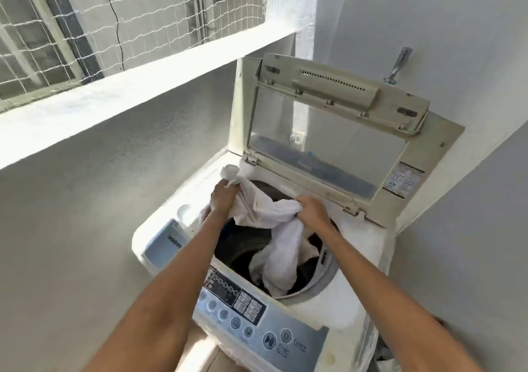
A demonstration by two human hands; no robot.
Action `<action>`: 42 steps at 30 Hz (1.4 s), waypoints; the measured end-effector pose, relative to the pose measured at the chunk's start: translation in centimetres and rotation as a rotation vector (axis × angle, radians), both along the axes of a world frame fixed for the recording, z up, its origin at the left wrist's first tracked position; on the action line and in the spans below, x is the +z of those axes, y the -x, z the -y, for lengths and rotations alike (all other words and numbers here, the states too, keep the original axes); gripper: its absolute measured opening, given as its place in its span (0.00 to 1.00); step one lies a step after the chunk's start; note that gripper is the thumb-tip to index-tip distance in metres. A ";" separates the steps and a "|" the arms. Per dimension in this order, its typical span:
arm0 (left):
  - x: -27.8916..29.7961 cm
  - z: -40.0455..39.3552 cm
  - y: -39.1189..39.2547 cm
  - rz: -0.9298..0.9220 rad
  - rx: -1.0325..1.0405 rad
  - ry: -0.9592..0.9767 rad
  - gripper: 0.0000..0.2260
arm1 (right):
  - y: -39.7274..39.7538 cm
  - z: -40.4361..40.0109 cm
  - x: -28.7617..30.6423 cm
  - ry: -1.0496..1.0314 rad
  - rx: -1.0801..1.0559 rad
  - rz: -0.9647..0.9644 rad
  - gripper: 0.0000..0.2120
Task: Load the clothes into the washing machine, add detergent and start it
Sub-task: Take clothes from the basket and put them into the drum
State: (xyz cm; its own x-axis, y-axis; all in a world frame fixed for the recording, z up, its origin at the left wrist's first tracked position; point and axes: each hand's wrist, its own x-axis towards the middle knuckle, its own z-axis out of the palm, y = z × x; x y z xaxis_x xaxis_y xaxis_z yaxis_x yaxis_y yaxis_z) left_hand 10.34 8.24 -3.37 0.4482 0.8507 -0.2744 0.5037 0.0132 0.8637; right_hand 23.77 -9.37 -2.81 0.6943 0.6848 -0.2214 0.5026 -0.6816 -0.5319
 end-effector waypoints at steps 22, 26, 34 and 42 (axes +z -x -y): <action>-4.0 9.5 -8.2 -0.062 -0.454 0.298 0.08 | 0.9 2.5 -7.0 -0.198 -0.240 -0.164 0.15; 2.8 18.5 -13.0 0.040 -0.691 0.215 0.06 | -1.1 10.4 -1.9 -0.432 -0.500 -0.096 0.12; -1.1 39.3 -20.4 -0.065 -1.104 0.097 0.07 | -4.0 30.2 -5.5 -0.596 -1.012 -0.119 0.09; -20.0 48.3 -22.9 -0.429 -0.959 0.095 0.12 | -8.3 42.1 -22.6 -0.348 -1.166 -0.459 0.12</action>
